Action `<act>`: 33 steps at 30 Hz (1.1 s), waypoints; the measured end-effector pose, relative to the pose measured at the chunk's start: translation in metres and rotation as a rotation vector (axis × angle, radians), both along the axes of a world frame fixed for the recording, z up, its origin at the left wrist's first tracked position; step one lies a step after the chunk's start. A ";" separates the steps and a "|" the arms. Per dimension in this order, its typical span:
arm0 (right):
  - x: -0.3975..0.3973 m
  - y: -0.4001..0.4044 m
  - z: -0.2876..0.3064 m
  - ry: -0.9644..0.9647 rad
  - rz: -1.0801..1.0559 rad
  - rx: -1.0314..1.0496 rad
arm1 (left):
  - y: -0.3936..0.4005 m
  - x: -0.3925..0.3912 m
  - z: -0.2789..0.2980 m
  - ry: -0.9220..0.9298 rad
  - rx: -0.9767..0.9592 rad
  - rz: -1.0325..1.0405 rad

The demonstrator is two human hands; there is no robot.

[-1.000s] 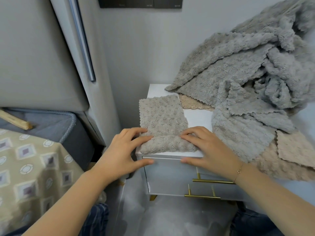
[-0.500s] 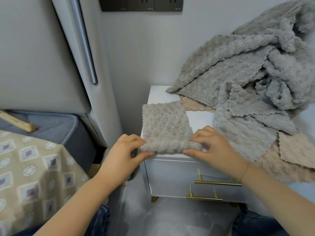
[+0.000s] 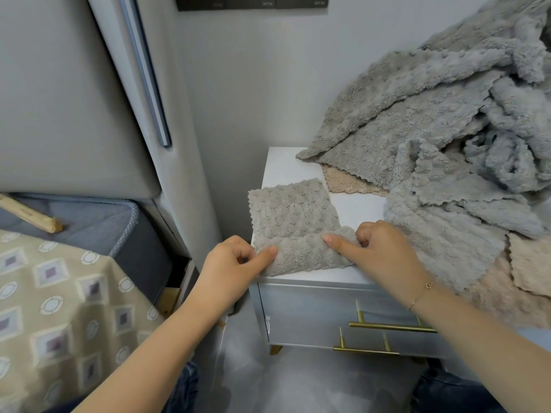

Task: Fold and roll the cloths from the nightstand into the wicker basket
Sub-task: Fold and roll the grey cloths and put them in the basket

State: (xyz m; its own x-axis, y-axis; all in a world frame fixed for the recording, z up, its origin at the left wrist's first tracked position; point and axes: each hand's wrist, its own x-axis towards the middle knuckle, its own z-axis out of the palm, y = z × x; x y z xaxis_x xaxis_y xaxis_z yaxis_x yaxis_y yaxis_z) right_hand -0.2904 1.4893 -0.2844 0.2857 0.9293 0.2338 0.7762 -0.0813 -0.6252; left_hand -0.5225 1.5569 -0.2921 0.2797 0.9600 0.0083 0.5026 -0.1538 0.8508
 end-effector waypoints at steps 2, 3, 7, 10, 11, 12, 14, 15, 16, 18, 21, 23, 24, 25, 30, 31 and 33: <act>-0.002 0.001 0.000 -0.105 -0.029 -0.002 | -0.002 0.002 -0.002 0.005 0.019 0.023; -0.003 0.001 0.000 -0.150 -0.044 -0.006 | -0.004 0.002 -0.002 0.005 0.026 0.037; -0.007 0.004 0.000 -0.208 -0.050 0.033 | -0.010 0.002 -0.001 -0.009 0.055 0.066; -0.005 0.005 0.000 -0.153 0.083 0.221 | -0.017 -0.001 0.004 -0.080 0.145 0.041; -0.003 0.005 -0.001 -0.124 0.126 0.265 | -0.019 -0.003 0.007 -0.117 0.174 0.021; -0.001 0.005 -0.001 -0.080 0.159 0.280 | -0.020 -0.004 0.010 -0.156 0.194 -0.009; 0.002 0.003 -0.002 0.019 0.177 0.257 | -0.021 -0.007 0.014 -0.195 0.219 -0.079; 0.002 0.002 -0.001 0.059 0.165 0.235 | -0.021 -0.008 0.015 -0.182 0.221 -0.100; 0.001 0.001 0.000 0.089 0.147 0.205 | -0.021 -0.008 0.014 -0.157 0.205 -0.099; -0.002 0.002 -0.001 0.134 0.126 0.144 | -0.019 -0.007 0.011 -0.095 0.140 -0.068; -0.006 0.004 -0.003 0.085 0.098 0.125 | -0.019 -0.006 0.009 -0.029 0.057 -0.009; -0.010 0.005 -0.006 0.023 0.085 0.141 | -0.019 -0.006 0.010 -0.002 0.018 0.021; -0.011 0.005 -0.007 0.022 0.086 0.143 | -0.018 -0.006 0.010 0.002 -0.004 0.026; -0.011 0.006 -0.008 0.033 0.089 0.140 | -0.018 -0.007 0.011 0.003 -0.029 0.025; -0.004 0.006 -0.009 0.040 0.081 0.079 | -0.019 -0.011 0.010 0.121 0.149 0.050; -0.003 0.005 -0.009 0.033 0.069 0.076 | -0.020 -0.011 0.012 0.149 0.295 0.031; -0.003 0.004 -0.006 0.040 0.065 0.112 | -0.019 -0.011 0.015 0.259 0.582 -0.099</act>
